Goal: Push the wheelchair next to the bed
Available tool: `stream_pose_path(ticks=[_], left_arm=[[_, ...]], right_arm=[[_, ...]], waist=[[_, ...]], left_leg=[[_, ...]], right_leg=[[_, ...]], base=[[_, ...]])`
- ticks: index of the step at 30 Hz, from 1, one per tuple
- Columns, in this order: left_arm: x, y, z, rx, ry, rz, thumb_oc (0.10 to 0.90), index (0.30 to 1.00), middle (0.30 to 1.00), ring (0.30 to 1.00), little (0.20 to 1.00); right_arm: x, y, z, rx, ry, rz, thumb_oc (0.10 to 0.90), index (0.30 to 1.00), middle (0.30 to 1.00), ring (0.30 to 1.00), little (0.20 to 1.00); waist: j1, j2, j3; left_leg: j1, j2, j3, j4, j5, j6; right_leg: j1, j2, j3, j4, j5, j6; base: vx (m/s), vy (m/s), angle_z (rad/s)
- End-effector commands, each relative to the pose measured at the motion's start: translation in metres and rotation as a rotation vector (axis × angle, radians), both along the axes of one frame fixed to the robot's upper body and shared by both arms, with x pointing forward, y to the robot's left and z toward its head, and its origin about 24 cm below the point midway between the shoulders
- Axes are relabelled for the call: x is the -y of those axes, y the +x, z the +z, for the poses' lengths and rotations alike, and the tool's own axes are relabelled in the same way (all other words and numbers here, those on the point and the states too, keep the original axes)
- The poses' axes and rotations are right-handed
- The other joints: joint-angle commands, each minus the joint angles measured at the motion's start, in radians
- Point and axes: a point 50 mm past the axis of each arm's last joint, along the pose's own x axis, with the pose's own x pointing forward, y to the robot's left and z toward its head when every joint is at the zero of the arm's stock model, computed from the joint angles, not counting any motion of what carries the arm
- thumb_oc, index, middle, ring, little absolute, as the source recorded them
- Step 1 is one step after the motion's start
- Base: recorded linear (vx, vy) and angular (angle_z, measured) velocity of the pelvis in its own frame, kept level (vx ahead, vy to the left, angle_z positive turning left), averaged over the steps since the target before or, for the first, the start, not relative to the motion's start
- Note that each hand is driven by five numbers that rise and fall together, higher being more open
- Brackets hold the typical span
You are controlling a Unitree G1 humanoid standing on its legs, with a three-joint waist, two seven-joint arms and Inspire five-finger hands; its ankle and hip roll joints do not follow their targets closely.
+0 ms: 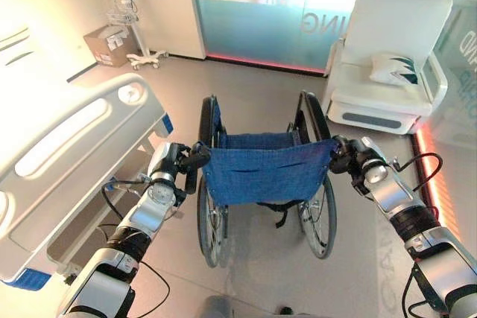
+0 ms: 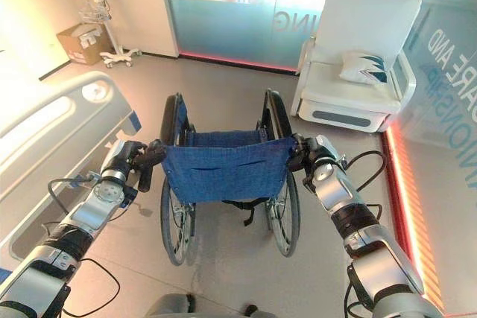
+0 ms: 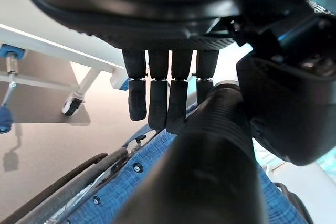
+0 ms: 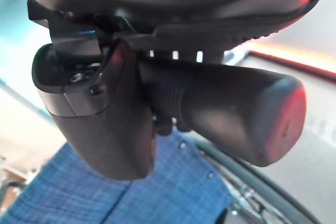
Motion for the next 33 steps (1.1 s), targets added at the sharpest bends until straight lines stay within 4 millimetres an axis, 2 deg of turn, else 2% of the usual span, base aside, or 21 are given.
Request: stream_pose_path(ticks=[1,2,5,6,8,14,16,20,21,22,23,25,26,27,28,29,30,31,33], left_arm=[[-0.002,-0.005,-0.006,-0.065,-0.052,-0.047,0.4,0.3,0.3,0.3,0.3],[-0.002,-0.005,-0.006,-0.067,-0.051,-0.047,0.4,0.3,0.3,0.3,0.3],[-0.007,-0.007,-0.01,-0.097,-0.049,-0.031,0.4,0.3,0.3,0.3,0.3],[-0.007,-0.008,-0.014,-0.111,-0.047,-0.035,0.4,0.3,0.3,0.3,0.3],[-0.007,-0.006,-0.013,-0.123,-0.03,-0.043,0.4,0.3,0.3,0.3,0.3],[-0.006,0.004,-0.006,-0.106,0.002,-0.026,0.4,0.3,0.3,0.3,0.3],[-0.003,0.006,-0.006,-0.102,0.005,-0.028,0.4,0.3,0.3,0.3,0.3],[0.001,0.007,-0.005,-0.098,0.019,-0.044,0.4,0.3,0.3,0.3,0.3],[0.004,0.006,-0.006,-0.094,0.031,-0.058,0.4,0.3,0.3,0.3,0.3],[0.004,0.004,-0.008,-0.091,0.032,-0.06,0.4,0.3,0.3,0.3,0.3],[0.003,0.001,-0.009,-0.091,0.034,-0.054,0.4,0.3,0.3,0.3,0.3],[0.001,-0.001,-0.009,-0.097,0.038,-0.056,0.4,0.3,0.3,0.3,0.3],[0.0,-0.002,-0.009,-0.099,0.038,-0.057,0.4,0.3,0.3,0.3,0.3],[-0.001,-0.001,-0.005,-0.098,0.035,-0.064,0.4,0.3,0.3,0.3,0.3],[-0.001,0.0,-0.003,-0.096,0.035,-0.074,0.4,0.3,0.3,0.3,0.3],[0.0,0.001,-0.002,-0.093,0.033,-0.076,0.4,0.3,0.3,0.3,0.3],[0.003,0.005,0.002,-0.084,0.032,-0.096,0.4,0.3,0.3,0.3,0.3],[0.006,0.008,0.003,-0.081,0.03,-0.103,0.4,0.3,0.3,0.3,0.3],[0.011,0.013,0.006,-0.08,0.049,-0.129,0.4,0.3,0.3,0.3,0.3]], right_arm=[[-0.051,0.013,0.021,-0.032,0.038,0.293,0.4,0.3,0.3,0.3,0.3],[-0.051,0.012,0.021,-0.033,0.038,0.294,0.4,0.3,0.3,0.3,0.3],[-0.046,0.006,0.009,-0.054,0.046,0.301,0.4,0.3,0.3,0.3,0.3],[-0.043,0.0,-0.001,-0.074,0.054,0.294,0.4,0.3,0.3,0.3,0.3],[-0.043,-0.001,-0.007,-0.07,0.064,0.285,0.4,0.3,0.3,0.3,0.3],[-0.062,0.007,-0.003,-0.025,0.08,0.311,0.4,0.3,0.3,0.3,0.3],[-0.065,0.009,-0.002,-0.021,0.08,0.319,0.4,0.3,0.3,0.3,0.3],[-0.061,0.009,-0.004,-0.009,0.069,0.303,0.4,0.3,0.3,0.3,0.3],[-0.057,0.006,-0.009,-0.009,0.073,0.286,0.4,0.3,0.3,0.3,0.3],[-0.055,0.004,-0.011,-0.011,0.068,0.292,0.4,0.3,0.3,0.3,0.3],[-0.056,0.002,-0.01,-0.013,0.069,0.318,0.4,0.3,0.3,0.3,0.3],[-0.055,0.001,-0.008,-0.017,0.067,0.323,0.4,0.3,0.3,0.3,0.3],[-0.054,0.0,-0.008,-0.018,0.069,0.322,0.4,0.3,0.3,0.3,0.3],[-0.05,0.0,-0.004,-0.014,0.072,0.311,0.4,0.3,0.3,0.3,0.3],[-0.048,0.001,-0.002,-0.012,0.076,0.301,0.4,0.3,0.3,0.3,0.3],[-0.047,0.001,-0.001,-0.01,0.079,0.298,0.4,0.3,0.3,0.3,0.3],[-0.044,0.004,0.005,-0.001,0.084,0.277,0.4,0.3,0.3,0.3,0.3],[-0.042,0.007,0.009,0.005,0.086,0.267,0.4,0.3,0.3,0.3,0.3],[-0.043,0.011,0.014,0.007,0.086,0.256,0.4,0.3,0.3,0.3,0.3]], waist=[[0.034,0.007,0.06],[0.035,0.008,0.061],[0.014,0.011,0.036],[0.013,0.001,0.021],[0.019,-0.009,0.009],[0.037,-0.014,-0.014],[0.051,-0.016,-0.032],[0.054,-0.01,-0.046],[0.043,-0.005,-0.049],[0.031,-0.002,-0.046],[0.0,0.009,-0.031],[-0.037,0.005,-0.011],[-0.053,-0.003,0.0],[-0.073,-0.01,0.014],[-0.082,-0.016,0.019],[-0.088,-0.008,0.024],[-0.1,-0.004,0.025],[-0.105,0.002,0.028],[-0.107,-0.009,0.021]], left_leg=[[-0.107,-0.015,-0.016,-0.036,0.276,0.056],[-0.104,-0.015,-0.014,-0.034,0.274,0.056],[-0.038,-0.036,0.025,0.002,0.162,0.096],[-0.023,-0.056,0.029,0.042,0.097,0.116],[0.02,-0.071,0.024,0.033,0.056,0.14],[0.062,-0.089,0.027,0.014,0.027,0.16],[0.062,-0.112,0.02,0.007,0.023,0.176],[0.075,-0.133,0.012,-0.001,0.01,0.204],[0.098,-0.146,-0.003,-0.001,-0.003,0.217],[0.12,-0.149,-0.014,0.004,-0.015,0.22],[0.177,-0.144,-0.03,0.002,-0.038,0.222],[0.237,-0.154,-0.048,-0.006,-0.07,0.223],[0.266,-0.163,-0.062,-0.009,-0.091,0.222],[0.308,-0.167,-0.089,-0.014,-0.125,0.217],[0.322,-0.171,-0.106,-0.013,-0.142,0.215],[0.333,-0.162,-0.117,-0.009,-0.157,0.213],[0.35,-0.15,-0.148,0.004,-0.182,0.202],[0.361,-0.138,-0.164,0.015,-0.202,0.195],[0.361,-0.128,-0.171,0.05,-0.24,0.182]], right_leg=[[0.132,0.041,0.052,-0.001,0.037,0.017],[0.133,0.04,0.052,0.002,0.034,0.017],[0.131,0.023,0.035,0.045,0.001,0.038],[0.133,-0.003,0.019,0.065,0.001,0.056],[0.125,-0.037,-0.007,0.092,0.026,0.082],[0.125,-0.102,-0.035,0.124,0.07,0.123],[0.131,-0.133,-0.023,0.205,0.149,0.135],[0.102,-0.13,-0.004,0.352,0.218,0.139],[0.033,-0.102,0.01,0.457,0.266,0.146],[-0.028,-0.1,0.009,0.484,0.295,0.147],[-0.169,-0.106,0.003,0.486,0.327,0.143],[-0.281,-0.123,0.003,0.404,0.358,0.14],[-0.302,-0.138,-0.002,0.333,0.372,0.145],[-0.332,-0.162,-0.015,0.211,0.396,0.157],[-0.358,-0.175,-0.006,0.129,0.399,0.161],[-0.348,-0.17,-0.014,0.097,0.4,0.162],[-0.362,-0.168,0.007,-0.046,0.373,0.155],[-0.349,-0.165,0.014,-0.079,0.369,0.152],[-0.325,-0.169,0.028,-0.061,0.351,0.148]], base=[[0.4,0.193,-0.63],[0.36,0.206,-0.87],[0.36,0.213,-0.67],[0.45,0.193,-0.24],[0.4,0.156,-0.04],[0.25,0.117,-0.17],[0.21,0.141,-0.34],[0.2,0.116,-0.08],[0.3,0.113,0.19],[0.48,0.11,0.42],[0.45,0.021,0.46],[0.45,-0.075,0.25],[0.5,-0.188,0.25],[0.5,-0.228,0.39],[0.44,-0.215,0.65],[0.41,-0.231,0.84],[0.38,-0.22,1.03],[0.37,-0.252,0.89],[0.3,-0.256,0.89]])
